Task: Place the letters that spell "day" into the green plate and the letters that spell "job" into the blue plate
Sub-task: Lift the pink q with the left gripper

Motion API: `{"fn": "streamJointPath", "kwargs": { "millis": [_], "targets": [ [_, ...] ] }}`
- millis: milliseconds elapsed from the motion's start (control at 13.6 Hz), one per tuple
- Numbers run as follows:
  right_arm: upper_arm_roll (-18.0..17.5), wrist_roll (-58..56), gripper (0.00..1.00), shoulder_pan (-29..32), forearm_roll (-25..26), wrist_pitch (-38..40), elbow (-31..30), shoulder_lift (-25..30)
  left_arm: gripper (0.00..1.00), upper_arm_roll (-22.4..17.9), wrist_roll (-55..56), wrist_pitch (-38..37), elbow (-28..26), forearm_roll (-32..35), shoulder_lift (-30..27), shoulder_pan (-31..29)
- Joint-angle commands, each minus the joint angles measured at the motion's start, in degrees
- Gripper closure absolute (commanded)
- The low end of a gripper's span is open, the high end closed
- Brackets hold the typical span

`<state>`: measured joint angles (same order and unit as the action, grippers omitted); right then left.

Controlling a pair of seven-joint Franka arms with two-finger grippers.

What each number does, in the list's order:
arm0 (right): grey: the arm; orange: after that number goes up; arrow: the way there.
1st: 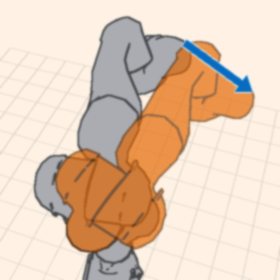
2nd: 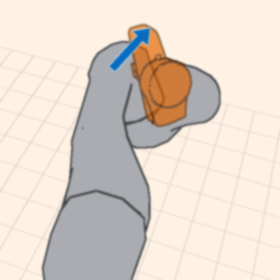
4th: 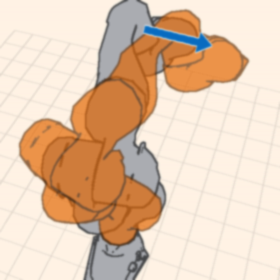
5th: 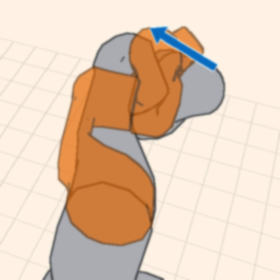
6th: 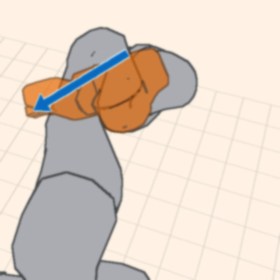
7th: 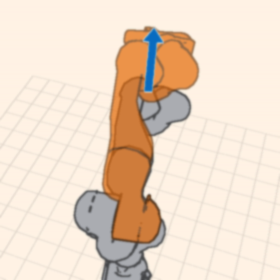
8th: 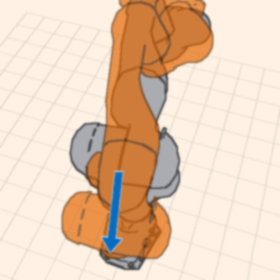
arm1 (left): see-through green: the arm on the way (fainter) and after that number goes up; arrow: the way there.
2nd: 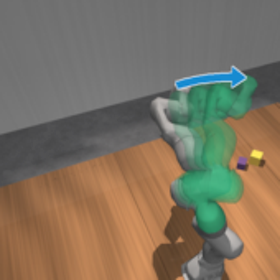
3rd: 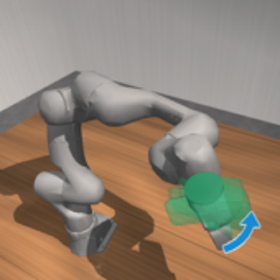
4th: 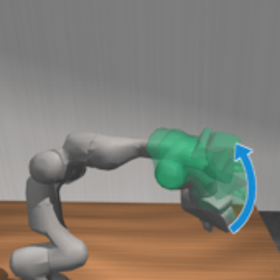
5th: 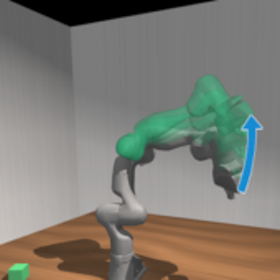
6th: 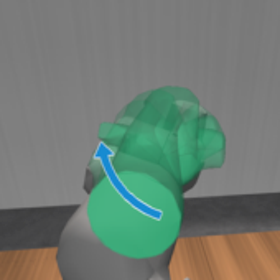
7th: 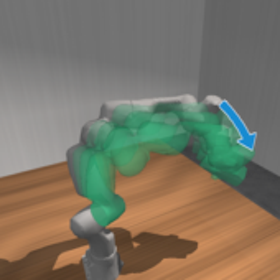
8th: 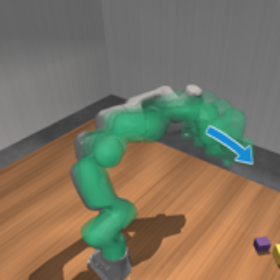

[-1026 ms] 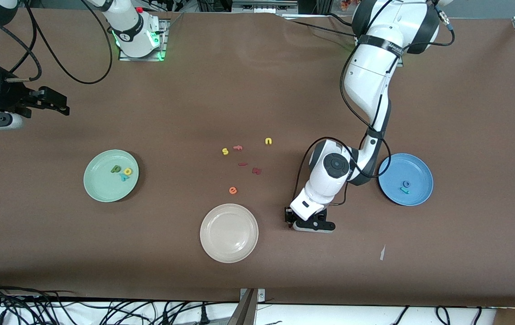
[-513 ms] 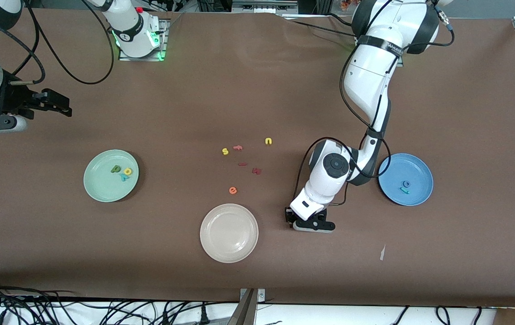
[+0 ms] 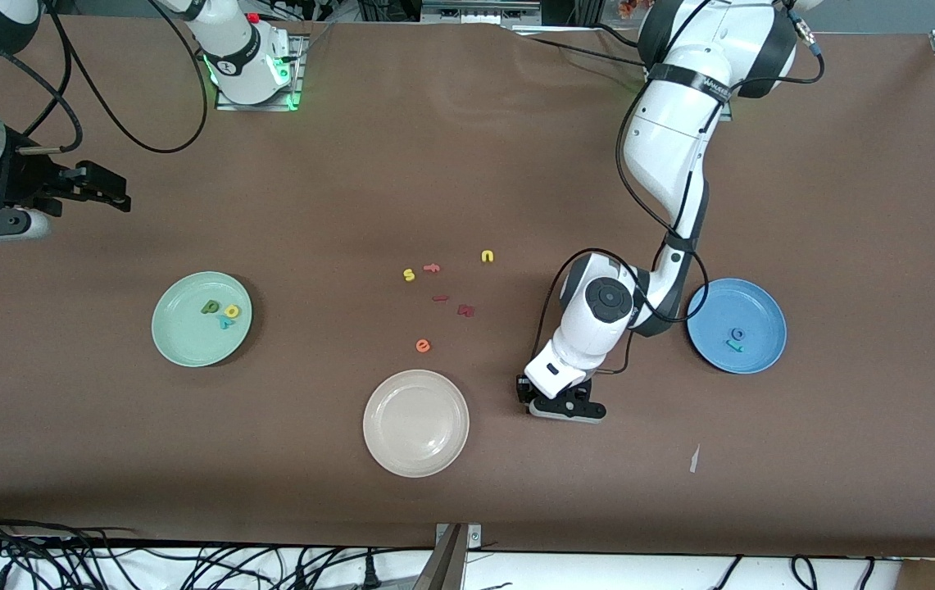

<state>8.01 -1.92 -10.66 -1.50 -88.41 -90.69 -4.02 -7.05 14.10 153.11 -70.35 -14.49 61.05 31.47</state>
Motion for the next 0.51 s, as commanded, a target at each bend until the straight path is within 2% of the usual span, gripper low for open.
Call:
{"fn": "streamJointPath", "kwargs": {
  "millis": [0,367,440],
  "targets": [
    [-0.3,-0.2,0.00,0.0,0.5,0.8,0.2,0.2,0.78,-0.3,-1.1,-0.1,-1.3,1.2,0.0,0.3],
    [-0.3,-0.2,0.00,0.0,0.5,0.7,0.2,0.2,1.00,-1.5,-2.2,-0.7,-2.9,1.4,-1.8,0.3],
    [-0.3,-0.2,0.00,0.0,0.5,0.8,0.2,0.2,1.00,-1.6,-2.2,-3.1,-4.3,1.4,-4.0,-0.2]
  ]
}}
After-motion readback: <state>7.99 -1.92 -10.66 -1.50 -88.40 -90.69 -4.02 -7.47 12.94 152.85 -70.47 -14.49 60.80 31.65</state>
